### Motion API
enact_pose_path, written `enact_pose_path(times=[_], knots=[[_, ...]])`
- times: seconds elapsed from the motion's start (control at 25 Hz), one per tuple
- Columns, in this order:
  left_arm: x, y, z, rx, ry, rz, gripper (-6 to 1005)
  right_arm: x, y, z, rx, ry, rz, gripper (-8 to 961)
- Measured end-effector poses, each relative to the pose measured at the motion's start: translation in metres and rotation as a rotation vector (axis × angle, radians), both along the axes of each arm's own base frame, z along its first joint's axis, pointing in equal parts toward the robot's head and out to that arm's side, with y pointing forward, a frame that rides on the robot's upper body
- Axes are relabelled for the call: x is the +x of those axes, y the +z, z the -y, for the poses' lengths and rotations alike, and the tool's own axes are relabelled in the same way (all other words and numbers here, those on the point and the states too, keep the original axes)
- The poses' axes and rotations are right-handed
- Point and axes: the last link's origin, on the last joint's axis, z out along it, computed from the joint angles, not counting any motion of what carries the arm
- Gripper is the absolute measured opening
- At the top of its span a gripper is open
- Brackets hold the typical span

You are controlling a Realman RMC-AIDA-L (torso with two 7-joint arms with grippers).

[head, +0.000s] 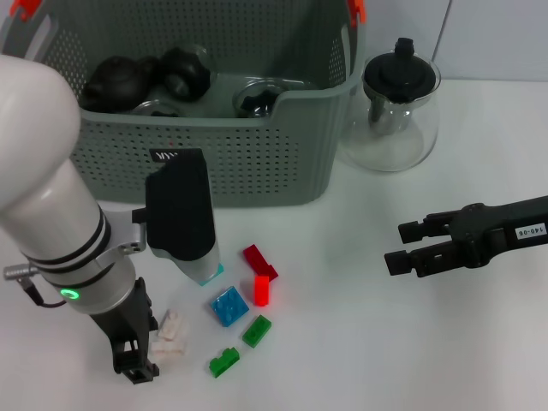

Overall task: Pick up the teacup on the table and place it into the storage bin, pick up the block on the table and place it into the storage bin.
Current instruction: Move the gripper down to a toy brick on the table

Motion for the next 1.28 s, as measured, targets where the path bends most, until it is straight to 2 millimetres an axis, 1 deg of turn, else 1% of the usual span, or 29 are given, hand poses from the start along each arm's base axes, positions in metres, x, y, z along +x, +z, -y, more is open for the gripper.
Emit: enact_pose_path(times=[0.32, 0.6, 1.16, 1.28], knots=[[0.007, -0.008, 0.006, -0.036, -0.027, -0.006, 585, 0.000, 0.000, 0.001, -0.001, 0.003, -0.001, 945], [0.017, -0.011, 0.008, -0.049, -0.049, 0.028, 583, 0.001, 0.000, 0.001, -0.002, 0.003, -0.001, 945], [0.012, -0.008, 0.005, -0.033, -0.053, 0.013, 548, 0.001, 0.000, 0.001, -0.001, 0.003, 0.000, 945], [0.012, -0.009, 0.004, -0.029, -0.064, 0.013, 525, 0.001, 0.000, 0.001, 0.000, 0.004, 0.000, 945]])
